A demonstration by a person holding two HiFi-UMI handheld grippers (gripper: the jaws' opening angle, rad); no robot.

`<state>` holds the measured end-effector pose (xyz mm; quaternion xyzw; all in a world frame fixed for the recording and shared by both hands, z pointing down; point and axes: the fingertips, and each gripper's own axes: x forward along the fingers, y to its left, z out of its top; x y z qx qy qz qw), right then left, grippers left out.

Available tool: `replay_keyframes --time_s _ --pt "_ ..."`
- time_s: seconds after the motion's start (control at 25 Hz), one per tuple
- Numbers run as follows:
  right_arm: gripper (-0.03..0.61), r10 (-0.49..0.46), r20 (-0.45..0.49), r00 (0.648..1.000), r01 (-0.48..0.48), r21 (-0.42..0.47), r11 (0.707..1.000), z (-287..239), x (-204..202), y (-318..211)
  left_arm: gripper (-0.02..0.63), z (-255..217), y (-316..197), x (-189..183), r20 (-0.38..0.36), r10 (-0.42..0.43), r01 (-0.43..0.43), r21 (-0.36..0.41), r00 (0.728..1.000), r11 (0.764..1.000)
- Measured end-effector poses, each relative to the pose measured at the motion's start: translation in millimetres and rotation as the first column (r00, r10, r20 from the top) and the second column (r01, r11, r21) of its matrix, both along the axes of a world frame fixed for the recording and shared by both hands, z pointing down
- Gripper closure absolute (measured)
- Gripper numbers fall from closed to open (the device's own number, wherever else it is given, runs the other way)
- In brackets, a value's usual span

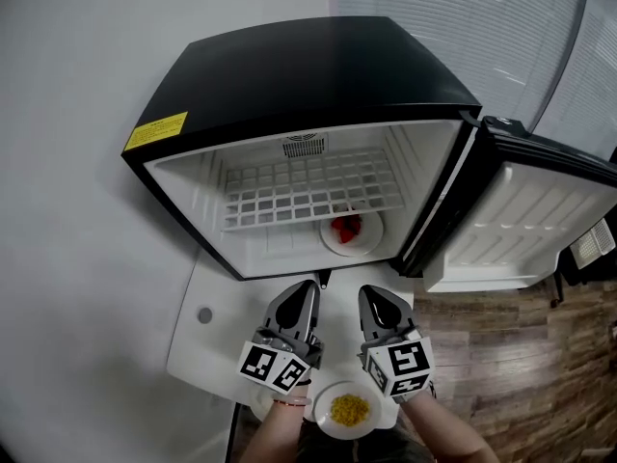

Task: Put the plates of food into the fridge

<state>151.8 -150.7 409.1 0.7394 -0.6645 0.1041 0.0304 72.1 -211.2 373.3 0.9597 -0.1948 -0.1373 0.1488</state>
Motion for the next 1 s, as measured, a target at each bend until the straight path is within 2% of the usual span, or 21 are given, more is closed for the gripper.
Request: replay_keyframes --time_s 0.36,0.6,0.84,1.0 --pt "0.571 -0.087 0.029 0.996 0.086 0.013 0.996 -14 -23 57 0.607 -31 48 -26 -0.001 -0.036 0.036 0.050 0.999 0.998" --pt "0.571 -0.107 0.051 0.993 0.111 -0.085 0.990 21 -37 136 0.607 -40 105 -60 0.015 -0.082 0.080 0.080 0.997 0.994" --pt "0.569 -0.124 0.153 0.980 0.150 -0.176 0.973 61 -65 217 0.607 -25 162 -105 0.047 -0.152 0.148 0.089 0.987 0.985" --pt "0.569 -0.170 0.255 0.952 0.226 -0.210 0.951 81 -100 259 0.607 -6 199 -130 0.086 -0.176 0.169 0.088 0.981 0.982"
